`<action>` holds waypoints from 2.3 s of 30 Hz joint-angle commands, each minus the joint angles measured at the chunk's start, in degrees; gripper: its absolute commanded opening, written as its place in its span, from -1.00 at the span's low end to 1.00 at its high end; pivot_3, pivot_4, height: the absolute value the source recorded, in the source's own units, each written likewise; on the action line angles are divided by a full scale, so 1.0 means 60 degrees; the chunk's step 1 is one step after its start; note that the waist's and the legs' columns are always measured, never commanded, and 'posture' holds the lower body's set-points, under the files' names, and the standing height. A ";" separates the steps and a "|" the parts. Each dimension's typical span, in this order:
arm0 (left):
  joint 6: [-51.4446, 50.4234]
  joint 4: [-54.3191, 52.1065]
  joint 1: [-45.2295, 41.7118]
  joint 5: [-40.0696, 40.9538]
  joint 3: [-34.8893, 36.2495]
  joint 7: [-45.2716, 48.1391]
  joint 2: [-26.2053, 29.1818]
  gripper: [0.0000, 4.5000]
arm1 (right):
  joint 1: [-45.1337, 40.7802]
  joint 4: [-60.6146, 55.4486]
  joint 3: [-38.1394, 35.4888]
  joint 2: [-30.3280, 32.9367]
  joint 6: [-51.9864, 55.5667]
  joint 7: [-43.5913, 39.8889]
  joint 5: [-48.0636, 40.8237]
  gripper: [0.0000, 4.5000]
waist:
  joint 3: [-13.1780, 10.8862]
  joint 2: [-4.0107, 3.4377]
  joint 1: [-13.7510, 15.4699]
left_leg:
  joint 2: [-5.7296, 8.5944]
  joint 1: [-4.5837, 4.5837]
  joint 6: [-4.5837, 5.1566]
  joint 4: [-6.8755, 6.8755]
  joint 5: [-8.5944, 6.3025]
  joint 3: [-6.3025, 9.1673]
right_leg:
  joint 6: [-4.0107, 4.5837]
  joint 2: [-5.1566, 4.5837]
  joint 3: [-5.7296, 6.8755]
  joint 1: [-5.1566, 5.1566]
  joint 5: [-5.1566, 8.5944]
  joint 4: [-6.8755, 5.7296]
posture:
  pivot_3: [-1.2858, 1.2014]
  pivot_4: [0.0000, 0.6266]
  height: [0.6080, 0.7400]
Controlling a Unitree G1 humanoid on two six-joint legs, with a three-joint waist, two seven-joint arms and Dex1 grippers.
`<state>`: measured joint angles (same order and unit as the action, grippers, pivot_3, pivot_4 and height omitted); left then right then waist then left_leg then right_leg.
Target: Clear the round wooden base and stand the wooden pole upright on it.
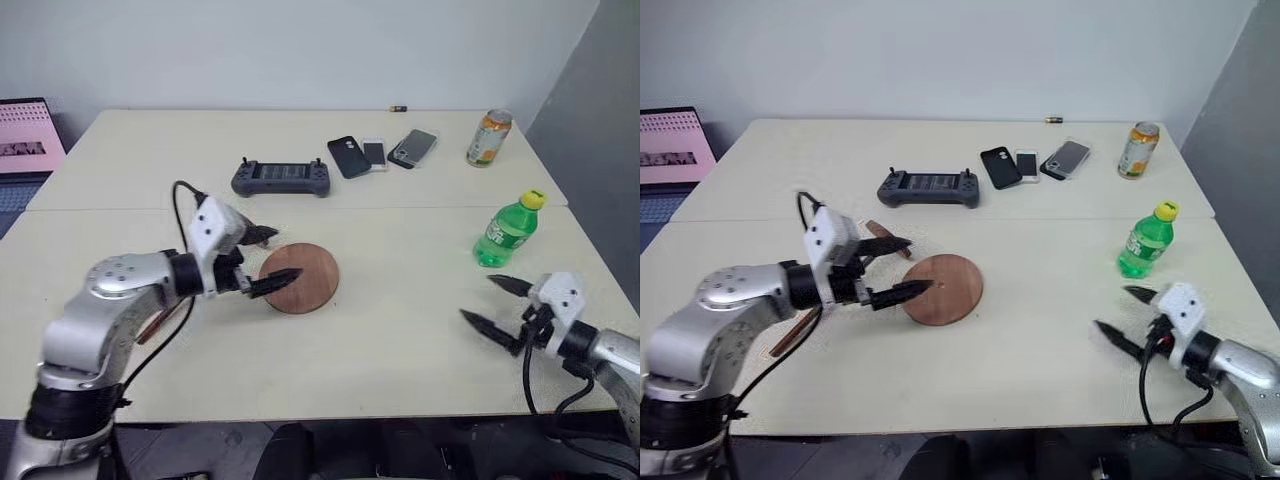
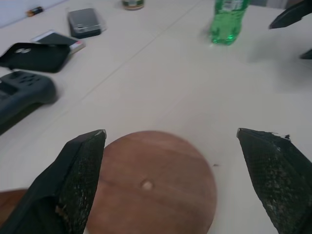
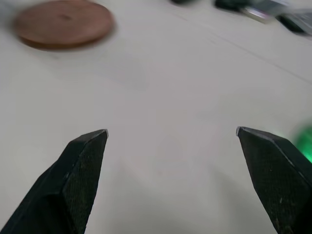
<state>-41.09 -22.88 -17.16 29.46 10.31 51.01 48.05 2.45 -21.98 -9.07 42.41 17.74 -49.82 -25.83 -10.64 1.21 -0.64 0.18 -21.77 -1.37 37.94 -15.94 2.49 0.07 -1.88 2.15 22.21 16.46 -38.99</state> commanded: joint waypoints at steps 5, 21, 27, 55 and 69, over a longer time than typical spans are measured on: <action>-0.1130 0.0896 -0.0433 -0.0218 0.0716 0.0193 0.2269 1.00 | -0.2673 -0.1041 0.1720 0.0044 0.1459 -0.1008 -0.1056 0.98 | -0.0002 0.0003 0.0119 | 0.0007 -0.0007 0.0000 -0.0005 0.0000 0.0022 | 0.0005 0.0000 0.0018 0.0001 -0.0002 0.0006 | 0.03 -0.52 1.00; -0.2015 0.4753 -0.4138 -0.1921 -0.3639 0.2102 0.2773 1.00 | -0.3001 -0.1279 0.3126 -0.0981 0.1549 -0.0164 -0.0055 0.98 | -0.0009 0.0019 0.0086 | 0.0025 -0.0030 0.0001 0.0001 -0.0001 0.0030 | 0.0013 -0.0009 0.0030 0.0014 -0.0009 -0.0002 | 0.03 -0.52 1.00; -0.1503 0.5942 -0.4781 -0.2739 -0.4505 0.2467 0.2067 1.00 | -0.2722 -0.1706 0.3087 -0.0997 0.1669 0.0171 0.0034 0.98 | -0.0009 0.0021 0.0075 | 0.0023 -0.0031 0.0001 0.0002 -0.0001 0.0031 | 0.0013 -0.0008 0.0028 0.0017 -0.0009 -0.0005 | 0.03 -0.52 1.00; -0.0915 0.7483 -0.5096 -0.3643 -0.4634 0.3266 0.0848 -0.78 | -0.2845 -0.2116 0.2819 -0.0880 0.2245 0.0521 -0.0315 1.00 | -0.0008 0.0023 0.0055 | 0.0023 -0.0032 0.0001 0.0008 0.0000 0.0038 | 0.0015 -0.0012 0.0030 0.0016 -0.0010 -0.0009 | 0.03 -0.52 1.00; 0.0196 0.5351 -0.5575 -0.1751 -0.0765 0.1222 -0.0475 -0.88 | -0.2695 -0.2096 0.2270 -0.0370 0.2307 0.0273 -0.0337 1.00 | -0.0007 0.0026 0.0110 | 0.0028 -0.0043 -0.0001 0.0020 0.0001 0.0041 | 0.0013 -0.0028 0.0038 0.0014 -0.0011 -0.0004 | 0.03 -0.52 1.00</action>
<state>-40.43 14.08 -49.58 15.93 1.82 61.45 46.70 -13.81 -32.53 6.86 39.38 31.93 -47.59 -26.71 -10.68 1.36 0.01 0.36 -22.04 -1.39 38.09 -15.93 2.72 0.14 -2.08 2.37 22.27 16.39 -39.01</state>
